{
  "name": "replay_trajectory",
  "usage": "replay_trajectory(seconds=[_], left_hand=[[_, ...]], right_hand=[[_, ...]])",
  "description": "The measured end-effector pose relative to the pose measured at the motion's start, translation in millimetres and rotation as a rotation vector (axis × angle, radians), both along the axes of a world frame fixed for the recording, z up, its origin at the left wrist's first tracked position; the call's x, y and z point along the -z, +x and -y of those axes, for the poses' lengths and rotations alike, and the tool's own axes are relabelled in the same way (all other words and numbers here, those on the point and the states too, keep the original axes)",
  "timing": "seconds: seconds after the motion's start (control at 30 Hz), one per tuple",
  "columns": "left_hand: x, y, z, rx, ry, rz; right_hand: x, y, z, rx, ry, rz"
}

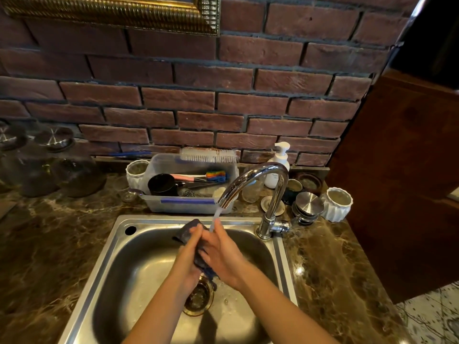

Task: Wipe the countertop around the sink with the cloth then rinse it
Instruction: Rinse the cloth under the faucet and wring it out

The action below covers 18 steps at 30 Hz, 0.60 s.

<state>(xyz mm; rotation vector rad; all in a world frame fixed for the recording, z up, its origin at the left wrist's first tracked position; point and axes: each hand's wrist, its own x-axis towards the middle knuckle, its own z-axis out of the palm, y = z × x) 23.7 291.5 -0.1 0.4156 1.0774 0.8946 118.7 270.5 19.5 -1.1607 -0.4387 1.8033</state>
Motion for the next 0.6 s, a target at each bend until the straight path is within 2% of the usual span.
replay_trajectory(seconds=[0.1, 0.17, 0.23, 0.33, 0.37, 0.4, 0.5, 0.6], left_hand=[[4, -8, -6, 0.001, -0.133, 0.137], [2, -8, -11, 0.032, -0.165, 0.144], [-3, -9, -14, 0.069, -0.173, 0.14], [-4, -14, -18, 0.108, -0.184, 0.134], [-4, -16, -19, 0.12, -0.187, 0.136], [-4, -19, -20, 0.144, -0.19, 0.149], [-10, -27, -24, 0.215, -0.191, 0.158], [-8, -34, -30, 0.3, -0.16, 0.034]], right_hand=[[2, 18, -11, 0.171, -0.017, -0.085], [4, 28, -19, 0.241, -0.034, -0.079], [5, 29, -28, 0.254, 0.001, 0.099], [9, 33, -37, 0.295, 0.05, 0.507], [12, 36, -37, 0.267, 0.06, 0.551], [14, 40, -37, 0.199, 0.02, 0.494], [25, 51, -24, -0.033, -0.19, 0.145], [37, 60, -12, -0.018, -0.221, 0.019]])
